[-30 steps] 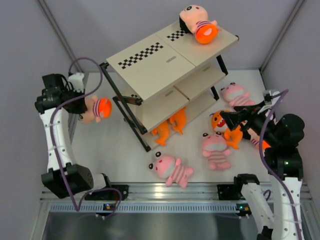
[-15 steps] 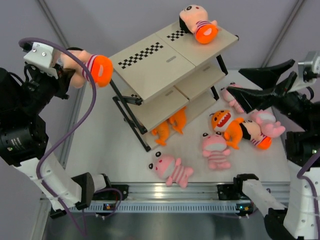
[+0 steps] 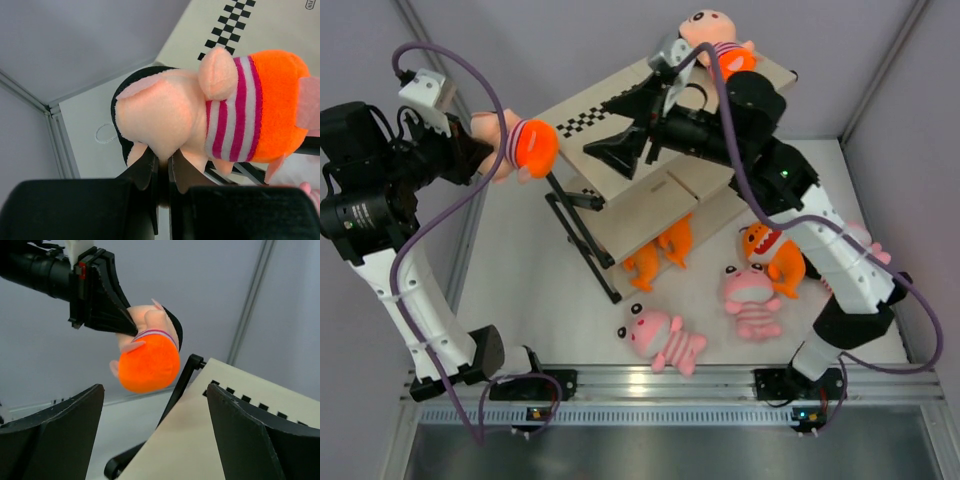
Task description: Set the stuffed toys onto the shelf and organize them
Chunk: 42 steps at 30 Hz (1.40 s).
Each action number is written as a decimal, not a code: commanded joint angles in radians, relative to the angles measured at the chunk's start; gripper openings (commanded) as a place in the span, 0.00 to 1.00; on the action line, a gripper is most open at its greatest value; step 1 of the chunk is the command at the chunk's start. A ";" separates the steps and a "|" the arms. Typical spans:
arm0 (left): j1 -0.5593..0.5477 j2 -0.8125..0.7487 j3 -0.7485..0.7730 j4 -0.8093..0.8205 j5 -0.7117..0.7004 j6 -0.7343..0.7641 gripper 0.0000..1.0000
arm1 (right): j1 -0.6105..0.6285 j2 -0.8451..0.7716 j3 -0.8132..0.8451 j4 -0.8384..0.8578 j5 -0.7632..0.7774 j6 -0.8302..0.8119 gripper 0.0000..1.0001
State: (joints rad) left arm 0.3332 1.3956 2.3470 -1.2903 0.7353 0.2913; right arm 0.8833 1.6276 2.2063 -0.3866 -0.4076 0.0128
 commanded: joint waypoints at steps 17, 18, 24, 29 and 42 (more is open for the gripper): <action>0.004 -0.058 -0.041 0.016 0.067 0.026 0.00 | 0.109 0.265 0.127 0.261 0.022 0.228 0.44; 0.003 -0.060 -0.044 0.014 0.067 0.028 0.00 | 0.109 0.264 0.125 0.256 0.056 0.231 0.31; 0.004 -0.069 -0.048 0.014 0.044 0.028 0.13 | 0.108 0.192 0.037 0.322 0.131 0.277 0.00; 0.004 -0.090 -0.057 0.046 -0.036 0.002 0.93 | 0.045 0.063 -0.141 0.497 0.200 0.409 0.00; 0.004 -0.109 -0.109 0.056 -0.111 0.000 0.98 | -0.185 -0.290 -0.669 0.669 0.565 0.599 0.00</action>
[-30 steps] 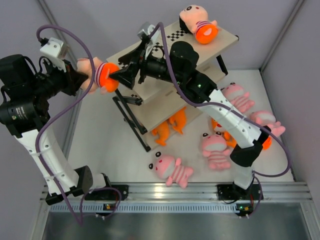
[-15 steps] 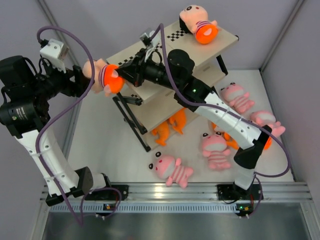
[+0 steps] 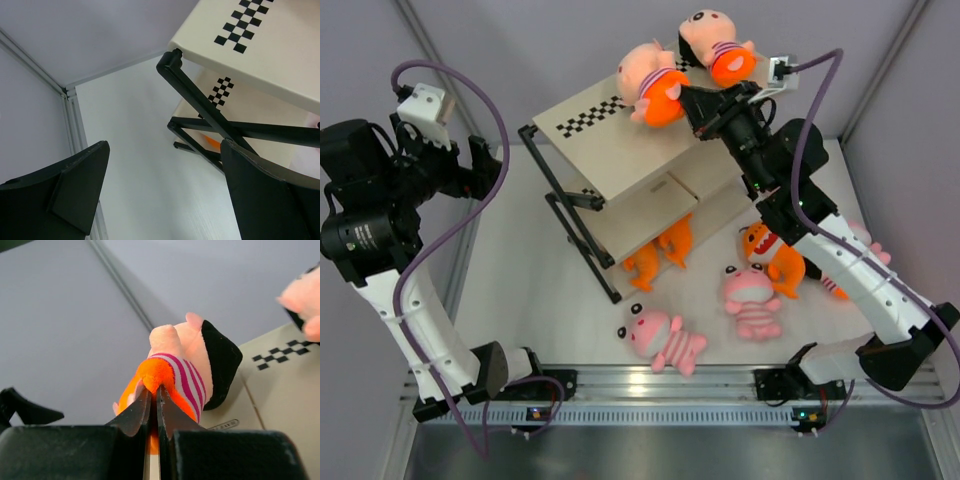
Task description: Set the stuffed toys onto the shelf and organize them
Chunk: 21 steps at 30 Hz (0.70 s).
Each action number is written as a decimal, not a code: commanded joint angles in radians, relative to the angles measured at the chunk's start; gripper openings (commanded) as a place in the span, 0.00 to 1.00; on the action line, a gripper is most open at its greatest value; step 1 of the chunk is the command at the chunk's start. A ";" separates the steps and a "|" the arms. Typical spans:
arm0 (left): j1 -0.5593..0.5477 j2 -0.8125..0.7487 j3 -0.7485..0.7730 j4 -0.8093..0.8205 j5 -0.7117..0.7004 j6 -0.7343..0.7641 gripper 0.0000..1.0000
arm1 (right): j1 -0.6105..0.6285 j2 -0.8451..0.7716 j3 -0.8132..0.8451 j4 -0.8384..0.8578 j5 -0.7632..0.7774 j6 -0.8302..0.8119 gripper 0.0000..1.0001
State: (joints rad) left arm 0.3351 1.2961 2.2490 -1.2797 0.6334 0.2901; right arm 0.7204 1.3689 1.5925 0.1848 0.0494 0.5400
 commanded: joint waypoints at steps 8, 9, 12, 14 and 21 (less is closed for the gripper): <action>0.002 -0.018 -0.042 0.045 -0.009 0.020 0.98 | -0.036 -0.034 -0.140 0.113 0.172 0.132 0.00; 0.002 -0.020 -0.046 0.045 -0.012 0.021 0.98 | -0.038 -0.021 -0.135 0.104 0.167 0.133 0.00; 0.002 -0.024 -0.060 0.043 -0.020 0.029 0.98 | -0.058 -0.004 -0.117 0.087 0.155 0.156 0.00; 0.002 -0.029 -0.066 0.045 -0.018 0.040 0.98 | -0.068 -0.008 -0.114 0.078 0.145 0.156 0.00; 0.002 -0.034 -0.089 0.045 -0.006 0.047 0.98 | -0.073 -0.057 -0.066 -0.019 0.129 0.049 0.54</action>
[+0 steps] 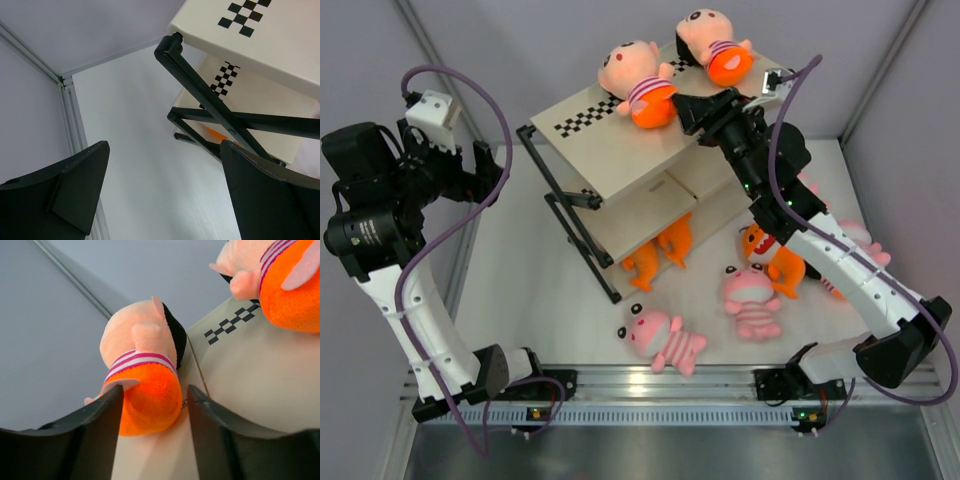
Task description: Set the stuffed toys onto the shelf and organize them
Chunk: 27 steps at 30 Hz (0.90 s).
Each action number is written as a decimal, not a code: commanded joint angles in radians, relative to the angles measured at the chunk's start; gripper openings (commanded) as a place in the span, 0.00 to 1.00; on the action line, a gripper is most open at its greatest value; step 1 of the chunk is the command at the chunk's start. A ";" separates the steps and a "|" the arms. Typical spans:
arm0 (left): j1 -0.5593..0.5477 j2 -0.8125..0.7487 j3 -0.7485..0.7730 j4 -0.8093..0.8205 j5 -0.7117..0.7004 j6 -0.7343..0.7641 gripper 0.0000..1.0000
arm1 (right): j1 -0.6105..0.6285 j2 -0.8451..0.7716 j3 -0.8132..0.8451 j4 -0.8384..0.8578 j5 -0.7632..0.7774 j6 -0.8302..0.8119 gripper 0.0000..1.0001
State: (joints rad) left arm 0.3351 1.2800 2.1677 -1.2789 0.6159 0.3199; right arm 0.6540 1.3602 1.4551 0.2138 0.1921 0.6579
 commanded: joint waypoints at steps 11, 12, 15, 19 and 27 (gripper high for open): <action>0.002 -0.019 -0.039 0.041 0.013 0.033 0.98 | -0.178 -0.317 0.050 -0.563 0.007 -0.230 0.87; 0.002 -0.021 -0.045 0.042 0.013 0.034 0.98 | -0.286 -0.338 -0.013 -0.615 -0.025 -0.209 0.87; 0.002 -0.022 -0.057 0.042 0.010 0.039 0.98 | -0.541 -0.414 -0.192 -0.659 -0.109 -0.158 0.88; 0.002 -0.024 -0.075 0.043 0.008 0.045 0.98 | -0.946 -0.432 -0.422 -0.659 -0.316 -0.087 0.86; 0.002 -0.031 -0.095 0.039 -0.004 0.061 0.98 | -1.263 -0.467 -0.636 -0.640 -0.112 -0.129 0.84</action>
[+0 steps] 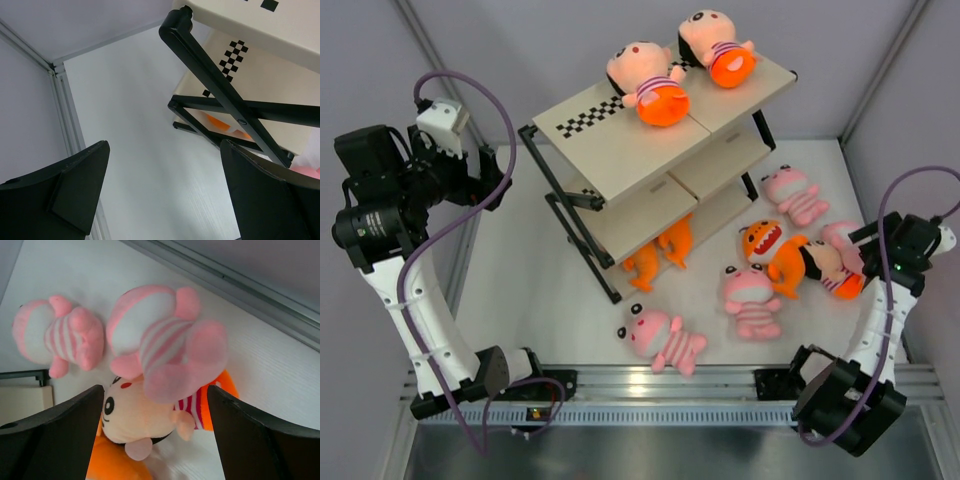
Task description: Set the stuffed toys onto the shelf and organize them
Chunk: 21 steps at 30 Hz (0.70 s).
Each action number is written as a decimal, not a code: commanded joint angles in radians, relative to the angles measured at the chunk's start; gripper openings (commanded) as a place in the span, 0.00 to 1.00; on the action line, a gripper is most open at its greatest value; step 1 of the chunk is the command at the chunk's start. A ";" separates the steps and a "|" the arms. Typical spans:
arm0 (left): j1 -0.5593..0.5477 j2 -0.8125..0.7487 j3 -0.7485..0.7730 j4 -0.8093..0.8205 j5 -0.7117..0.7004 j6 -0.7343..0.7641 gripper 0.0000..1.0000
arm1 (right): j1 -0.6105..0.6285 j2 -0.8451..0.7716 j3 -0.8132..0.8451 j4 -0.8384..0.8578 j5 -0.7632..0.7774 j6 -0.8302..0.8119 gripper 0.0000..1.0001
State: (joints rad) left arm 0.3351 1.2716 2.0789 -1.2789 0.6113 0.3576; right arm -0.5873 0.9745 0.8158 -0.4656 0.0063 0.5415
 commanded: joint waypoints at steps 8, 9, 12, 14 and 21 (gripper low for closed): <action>0.001 -0.021 -0.011 0.041 0.008 0.040 0.98 | -0.097 -0.217 -0.202 0.059 0.172 0.118 0.71; -0.001 -0.020 -0.011 0.041 0.008 0.041 0.98 | -0.101 -0.233 -0.225 0.065 0.166 0.135 0.67; -0.005 -0.017 -0.016 0.041 0.010 0.043 0.98 | -0.103 -0.279 -0.299 0.077 0.153 0.192 0.64; -0.005 -0.017 -0.016 0.039 0.010 0.044 0.98 | -0.103 -0.296 -0.346 0.097 0.153 0.218 0.62; -0.005 -0.023 -0.020 0.041 0.005 0.044 0.98 | -0.105 -0.191 -0.411 0.246 0.066 0.207 0.65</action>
State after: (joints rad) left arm 0.3321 1.2713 2.0636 -1.2789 0.6113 0.3889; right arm -0.6823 0.7460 0.4118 -0.3428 0.1135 0.7353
